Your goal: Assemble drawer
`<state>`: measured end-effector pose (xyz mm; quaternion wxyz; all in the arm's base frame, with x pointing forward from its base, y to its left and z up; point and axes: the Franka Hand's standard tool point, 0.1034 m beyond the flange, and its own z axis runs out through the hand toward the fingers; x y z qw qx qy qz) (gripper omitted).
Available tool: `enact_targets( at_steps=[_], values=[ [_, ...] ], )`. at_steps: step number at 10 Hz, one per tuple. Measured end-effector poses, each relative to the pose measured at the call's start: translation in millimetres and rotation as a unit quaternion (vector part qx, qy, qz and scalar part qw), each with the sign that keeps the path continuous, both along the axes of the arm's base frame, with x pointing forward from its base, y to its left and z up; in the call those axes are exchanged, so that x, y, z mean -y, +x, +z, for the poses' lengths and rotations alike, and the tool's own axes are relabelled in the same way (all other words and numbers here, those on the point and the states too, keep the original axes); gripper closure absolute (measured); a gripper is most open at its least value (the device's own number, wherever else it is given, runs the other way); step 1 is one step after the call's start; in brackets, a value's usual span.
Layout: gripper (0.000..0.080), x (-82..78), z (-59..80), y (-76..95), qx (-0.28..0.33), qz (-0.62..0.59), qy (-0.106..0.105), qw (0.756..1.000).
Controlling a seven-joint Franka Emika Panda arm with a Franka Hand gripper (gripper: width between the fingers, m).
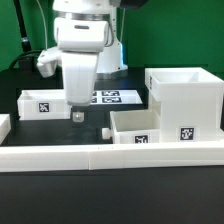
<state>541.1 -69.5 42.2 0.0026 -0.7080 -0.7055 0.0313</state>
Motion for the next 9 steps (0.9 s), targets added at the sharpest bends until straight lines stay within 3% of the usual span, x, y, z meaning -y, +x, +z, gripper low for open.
enact_targets(
  at_steps=[3, 5, 9],
  values=[
    [0.015, 1.5, -8.0, -4.6, -0.004, 0.006, 0.033, 0.999],
    [0.015, 6.2, -11.8, -8.1, -0.009, -0.001, 0.07, 0.997],
    [0.015, -18.1, -21.1, 0.0, -0.018, -0.004, 0.087, 0.996]
  ],
)
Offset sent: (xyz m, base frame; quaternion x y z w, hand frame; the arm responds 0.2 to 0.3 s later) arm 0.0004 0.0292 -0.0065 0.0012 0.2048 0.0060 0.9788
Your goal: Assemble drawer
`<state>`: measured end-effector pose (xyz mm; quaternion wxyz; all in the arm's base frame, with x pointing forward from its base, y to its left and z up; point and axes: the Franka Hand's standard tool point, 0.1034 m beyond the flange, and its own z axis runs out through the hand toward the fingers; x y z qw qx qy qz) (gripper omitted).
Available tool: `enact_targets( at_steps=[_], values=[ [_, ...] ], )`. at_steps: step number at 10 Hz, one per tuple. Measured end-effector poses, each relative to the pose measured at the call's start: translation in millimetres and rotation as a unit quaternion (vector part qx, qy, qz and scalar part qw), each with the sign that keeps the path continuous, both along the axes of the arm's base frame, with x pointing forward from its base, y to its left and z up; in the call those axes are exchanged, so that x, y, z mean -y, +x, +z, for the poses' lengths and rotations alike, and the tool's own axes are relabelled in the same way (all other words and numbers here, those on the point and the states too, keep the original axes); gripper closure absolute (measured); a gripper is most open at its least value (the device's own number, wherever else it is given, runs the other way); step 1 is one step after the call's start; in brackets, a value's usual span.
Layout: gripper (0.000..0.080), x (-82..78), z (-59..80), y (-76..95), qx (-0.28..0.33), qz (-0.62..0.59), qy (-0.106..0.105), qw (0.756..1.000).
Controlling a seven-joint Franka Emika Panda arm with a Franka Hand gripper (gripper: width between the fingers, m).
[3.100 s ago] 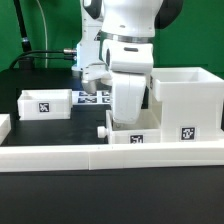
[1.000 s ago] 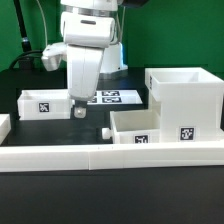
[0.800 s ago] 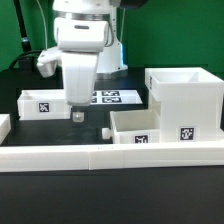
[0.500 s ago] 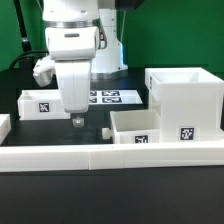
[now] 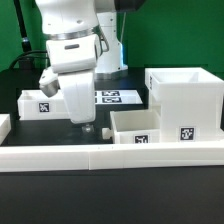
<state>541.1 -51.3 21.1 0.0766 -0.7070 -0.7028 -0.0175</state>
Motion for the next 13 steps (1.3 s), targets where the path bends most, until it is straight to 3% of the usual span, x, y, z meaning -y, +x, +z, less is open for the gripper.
enact_targets(
  at_steps=[2, 6, 13],
  values=[
    [0.015, -15.5, 0.8, 10.9, -0.001, -0.016, 0.003, 1.0],
    [0.015, -47.5, 2.5, 13.4, -0.009, -0.059, 0.001, 0.998],
    [0.015, -76.6, 6.7, 17.6, -0.011, -0.075, 0.004, 0.997]
  ],
)
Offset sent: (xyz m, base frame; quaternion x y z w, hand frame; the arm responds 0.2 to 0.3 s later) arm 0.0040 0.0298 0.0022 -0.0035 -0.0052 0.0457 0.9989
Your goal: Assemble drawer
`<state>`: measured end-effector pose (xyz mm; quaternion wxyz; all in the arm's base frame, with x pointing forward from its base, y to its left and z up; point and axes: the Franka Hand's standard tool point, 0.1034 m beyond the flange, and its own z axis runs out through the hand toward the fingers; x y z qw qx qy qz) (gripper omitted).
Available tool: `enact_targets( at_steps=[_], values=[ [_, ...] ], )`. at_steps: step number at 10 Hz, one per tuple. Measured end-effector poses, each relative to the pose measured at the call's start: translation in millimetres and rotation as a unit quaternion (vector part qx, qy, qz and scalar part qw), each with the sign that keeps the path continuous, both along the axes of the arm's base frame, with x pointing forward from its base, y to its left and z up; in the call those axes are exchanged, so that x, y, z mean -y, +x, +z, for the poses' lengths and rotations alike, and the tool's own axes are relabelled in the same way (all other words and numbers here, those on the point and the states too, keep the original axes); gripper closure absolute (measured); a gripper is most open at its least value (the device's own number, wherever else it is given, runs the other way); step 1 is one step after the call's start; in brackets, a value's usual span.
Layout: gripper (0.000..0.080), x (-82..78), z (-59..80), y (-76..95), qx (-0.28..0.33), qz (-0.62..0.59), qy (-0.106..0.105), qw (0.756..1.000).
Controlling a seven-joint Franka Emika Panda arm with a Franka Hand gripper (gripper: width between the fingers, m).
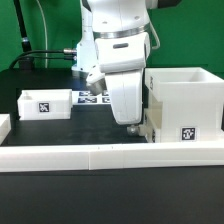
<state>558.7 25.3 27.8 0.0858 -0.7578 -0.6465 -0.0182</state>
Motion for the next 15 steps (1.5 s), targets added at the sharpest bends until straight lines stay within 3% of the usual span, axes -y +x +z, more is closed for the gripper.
enact_targets(
  at_steps=[4, 9, 15],
  values=[
    [0.015, 4.1, 0.4, -1.8, -0.001, -0.007, -0.002, 1.0],
    [0.015, 50.6, 25.8, -39.0, -0.003, -0.038, -0.021, 0.999],
    [0.015, 79.1, 28.7, -72.2, 0.0, -0.07, -0.028, 0.997]
  ],
)
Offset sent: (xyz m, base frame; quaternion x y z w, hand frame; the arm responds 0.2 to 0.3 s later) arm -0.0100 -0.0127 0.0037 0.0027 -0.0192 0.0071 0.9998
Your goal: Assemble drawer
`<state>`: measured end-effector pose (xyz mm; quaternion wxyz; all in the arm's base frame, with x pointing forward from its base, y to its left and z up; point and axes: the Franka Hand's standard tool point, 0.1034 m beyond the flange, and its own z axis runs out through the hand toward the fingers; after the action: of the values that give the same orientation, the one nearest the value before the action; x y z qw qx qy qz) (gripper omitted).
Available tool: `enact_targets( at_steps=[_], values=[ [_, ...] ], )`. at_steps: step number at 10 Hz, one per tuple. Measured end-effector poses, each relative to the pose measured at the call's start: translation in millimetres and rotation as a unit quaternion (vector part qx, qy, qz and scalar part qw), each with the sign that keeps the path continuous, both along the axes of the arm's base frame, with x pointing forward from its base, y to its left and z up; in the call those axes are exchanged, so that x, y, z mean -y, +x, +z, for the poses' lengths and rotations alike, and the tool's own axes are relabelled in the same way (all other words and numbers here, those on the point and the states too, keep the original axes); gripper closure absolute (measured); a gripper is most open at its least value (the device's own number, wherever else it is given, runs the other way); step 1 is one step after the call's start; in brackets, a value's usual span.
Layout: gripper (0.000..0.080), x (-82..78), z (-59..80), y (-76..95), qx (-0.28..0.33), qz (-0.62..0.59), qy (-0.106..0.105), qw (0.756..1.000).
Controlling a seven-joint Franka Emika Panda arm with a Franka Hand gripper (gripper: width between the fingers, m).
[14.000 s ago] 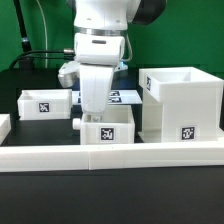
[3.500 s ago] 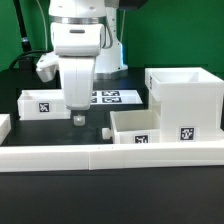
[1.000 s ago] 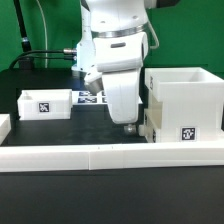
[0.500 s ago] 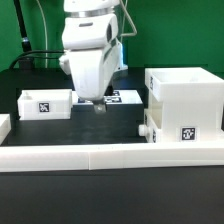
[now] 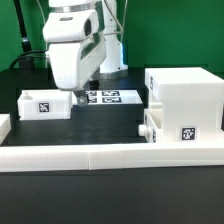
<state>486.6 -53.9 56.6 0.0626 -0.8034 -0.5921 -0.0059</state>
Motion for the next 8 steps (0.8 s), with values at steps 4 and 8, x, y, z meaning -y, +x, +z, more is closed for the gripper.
enact_targets(
  at_steps=[4, 8],
  values=[
    [0.015, 0.9, -1.0, -0.7, -0.009, -0.075, -0.004, 0.997],
    [0.015, 34.0, 9.7, -29.7, 0.002, -0.26, -0.026, 0.965]
  ],
)
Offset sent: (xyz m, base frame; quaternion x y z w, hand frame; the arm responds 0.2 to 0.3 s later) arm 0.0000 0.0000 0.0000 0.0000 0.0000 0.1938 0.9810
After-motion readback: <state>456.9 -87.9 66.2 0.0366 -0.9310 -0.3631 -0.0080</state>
